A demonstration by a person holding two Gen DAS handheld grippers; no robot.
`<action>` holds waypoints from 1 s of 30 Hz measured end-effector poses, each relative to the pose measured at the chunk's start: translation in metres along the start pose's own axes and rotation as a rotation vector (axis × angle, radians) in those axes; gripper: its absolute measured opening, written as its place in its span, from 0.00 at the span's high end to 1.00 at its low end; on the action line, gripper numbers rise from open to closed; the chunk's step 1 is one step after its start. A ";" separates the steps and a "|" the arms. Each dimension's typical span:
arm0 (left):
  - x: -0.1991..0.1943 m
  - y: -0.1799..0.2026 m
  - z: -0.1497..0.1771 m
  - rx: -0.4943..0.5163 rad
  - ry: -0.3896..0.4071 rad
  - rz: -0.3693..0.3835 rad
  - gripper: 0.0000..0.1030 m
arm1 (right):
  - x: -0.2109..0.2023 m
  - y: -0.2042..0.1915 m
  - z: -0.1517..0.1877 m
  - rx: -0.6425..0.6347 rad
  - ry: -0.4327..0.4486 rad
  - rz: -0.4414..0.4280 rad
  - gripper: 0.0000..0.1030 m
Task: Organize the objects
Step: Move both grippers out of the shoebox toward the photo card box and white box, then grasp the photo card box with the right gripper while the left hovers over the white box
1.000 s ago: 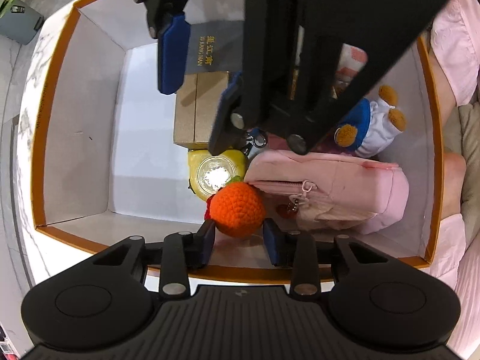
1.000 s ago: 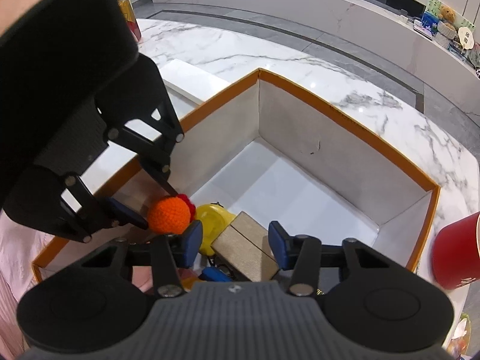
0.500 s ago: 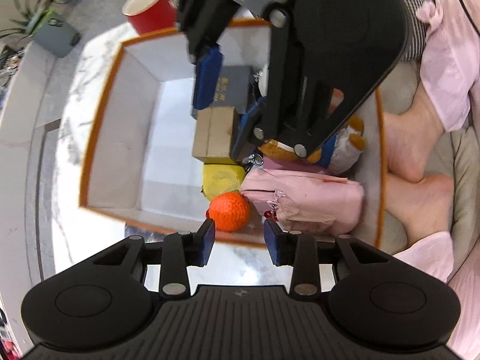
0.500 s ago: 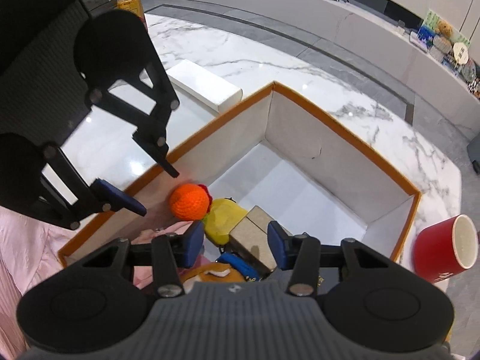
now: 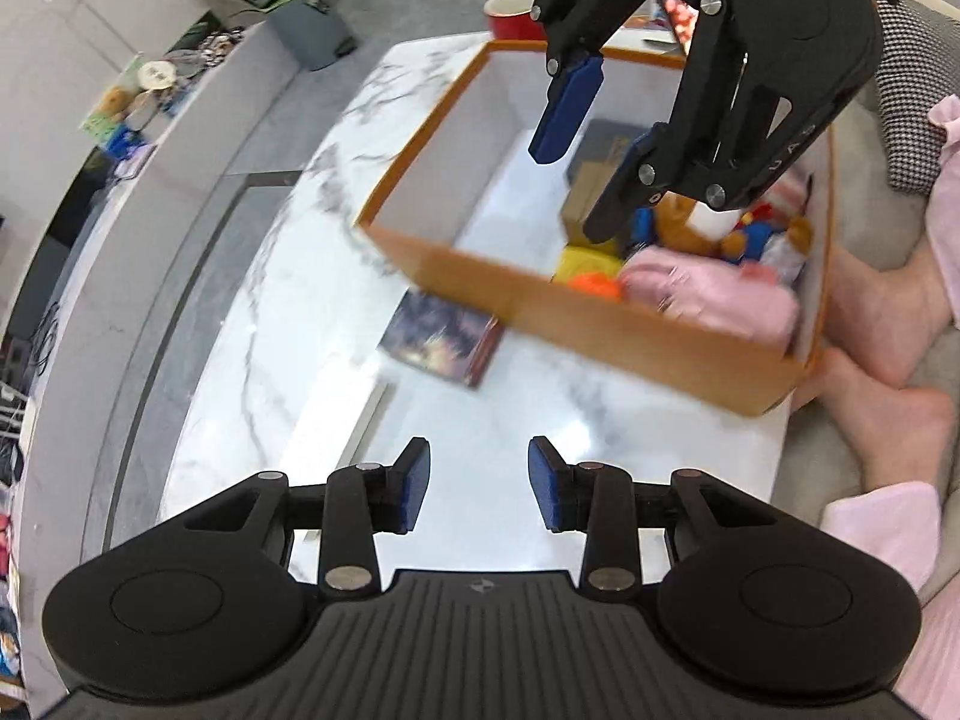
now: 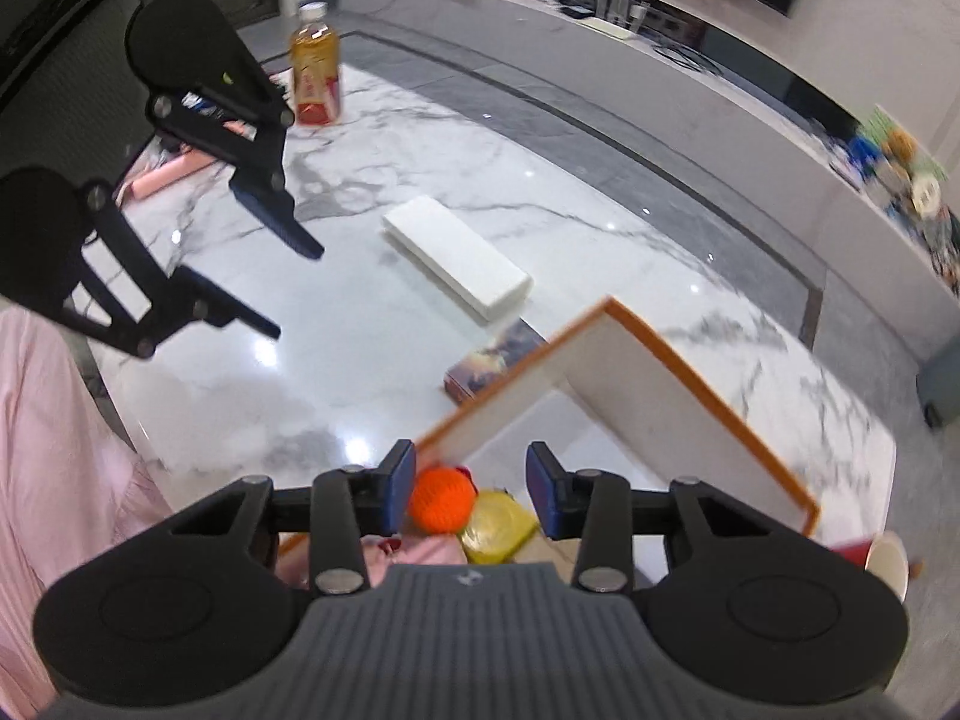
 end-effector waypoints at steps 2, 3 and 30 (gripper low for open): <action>0.000 -0.009 0.010 -0.025 0.007 -0.026 0.53 | 0.012 -0.007 -0.010 -0.044 -0.018 -0.009 0.57; 0.000 -0.014 0.014 -0.037 0.013 -0.041 0.52 | 0.020 -0.010 -0.015 -0.060 -0.031 -0.009 0.56; 0.171 -0.125 0.042 0.088 0.016 -0.004 0.16 | 0.219 -0.004 -0.073 -0.632 -0.485 -0.212 0.11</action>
Point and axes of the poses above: each gripper's, at about its wrist camera, not at the fingertips, and x roughly the way its jaws point, y to its right, z to its underside, the point moved 3 cm from there along x, roughly the way its jaws point, and after that the axes turned 3 degrees about y, right-handed, at the moved point
